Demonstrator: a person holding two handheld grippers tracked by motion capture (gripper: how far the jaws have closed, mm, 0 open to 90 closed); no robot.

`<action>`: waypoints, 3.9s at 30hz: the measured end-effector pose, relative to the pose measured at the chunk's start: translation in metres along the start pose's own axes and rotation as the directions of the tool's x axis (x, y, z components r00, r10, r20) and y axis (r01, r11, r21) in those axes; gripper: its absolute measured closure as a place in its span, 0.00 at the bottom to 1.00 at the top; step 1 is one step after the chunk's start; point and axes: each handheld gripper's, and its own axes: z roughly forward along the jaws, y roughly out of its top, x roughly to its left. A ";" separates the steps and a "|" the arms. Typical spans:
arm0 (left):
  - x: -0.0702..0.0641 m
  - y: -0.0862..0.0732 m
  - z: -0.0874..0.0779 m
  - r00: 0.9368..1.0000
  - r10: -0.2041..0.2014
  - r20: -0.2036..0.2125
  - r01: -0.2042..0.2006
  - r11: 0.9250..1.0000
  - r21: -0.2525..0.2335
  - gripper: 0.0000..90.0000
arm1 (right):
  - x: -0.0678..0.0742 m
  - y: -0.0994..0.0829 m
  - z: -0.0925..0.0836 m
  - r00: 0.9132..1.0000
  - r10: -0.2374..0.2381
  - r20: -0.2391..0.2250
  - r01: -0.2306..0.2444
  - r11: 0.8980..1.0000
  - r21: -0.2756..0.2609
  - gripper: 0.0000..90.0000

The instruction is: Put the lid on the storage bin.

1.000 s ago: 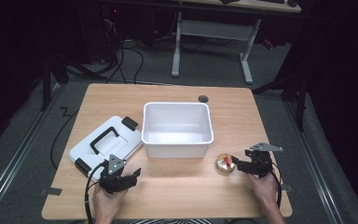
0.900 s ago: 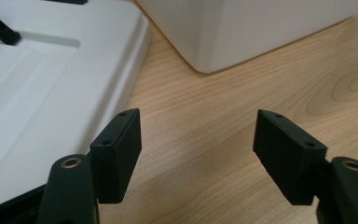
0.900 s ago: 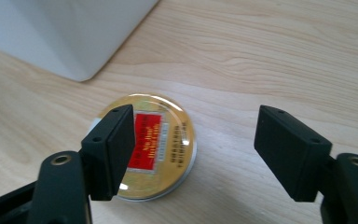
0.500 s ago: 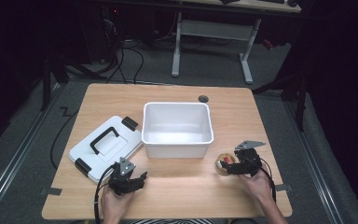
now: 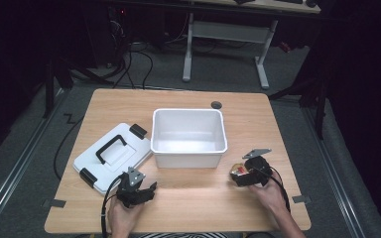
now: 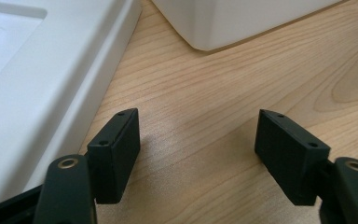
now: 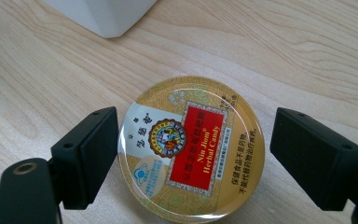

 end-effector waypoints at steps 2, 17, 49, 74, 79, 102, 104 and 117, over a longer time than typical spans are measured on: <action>0.000 0.000 0.000 1.000 0.000 0.000 0.000 1.000 0.000 0.35 | 0.000 0.000 0.001 1.000 -0.005 -0.002 0.005 1.000 0.009 0.17; 0.000 0.000 0.000 1.000 0.000 -0.001 0.000 1.000 0.000 0.35 | 0.001 0.001 0.008 1.000 -0.012 -0.010 0.013 0.998 0.065 0.22; 0.000 0.000 0.000 1.000 -0.005 -0.003 0.005 1.000 -0.001 0.35 | -0.006 0.007 -0.023 0.998 0.033 -0.062 -0.034 0.999 -0.010 0.23; 0.000 0.000 0.000 1.000 -0.008 -0.006 0.008 1.000 -0.001 0.35 | -0.018 0.038 -0.082 0.989 0.015 -0.149 -0.032 0.994 -0.109 0.23; 0.000 0.000 0.000 1.000 -0.008 -0.006 0.008 1.000 -0.001 0.35 | -0.014 0.051 -0.095 0.987 -0.015 -0.162 -0.007 0.991 -0.134 0.23; 0.000 0.000 0.000 1.000 -0.008 -0.007 0.008 1.000 -0.001 0.34 | 0.003 0.121 -0.107 0.976 -0.112 -0.186 0.083 0.984 -0.160 0.23; 0.000 0.000 0.000 1.000 -0.008 -0.007 0.008 1.000 -0.001 0.34 | 0.006 0.128 -0.106 0.975 -0.123 -0.184 0.094 0.983 -0.160 0.23; 0.000 0.000 0.000 1.000 -0.007 -0.007 0.007 1.000 0.000 0.35 | 0.024 0.166 -0.090 0.967 -0.172 -0.186 0.151 0.981 -0.124 0.23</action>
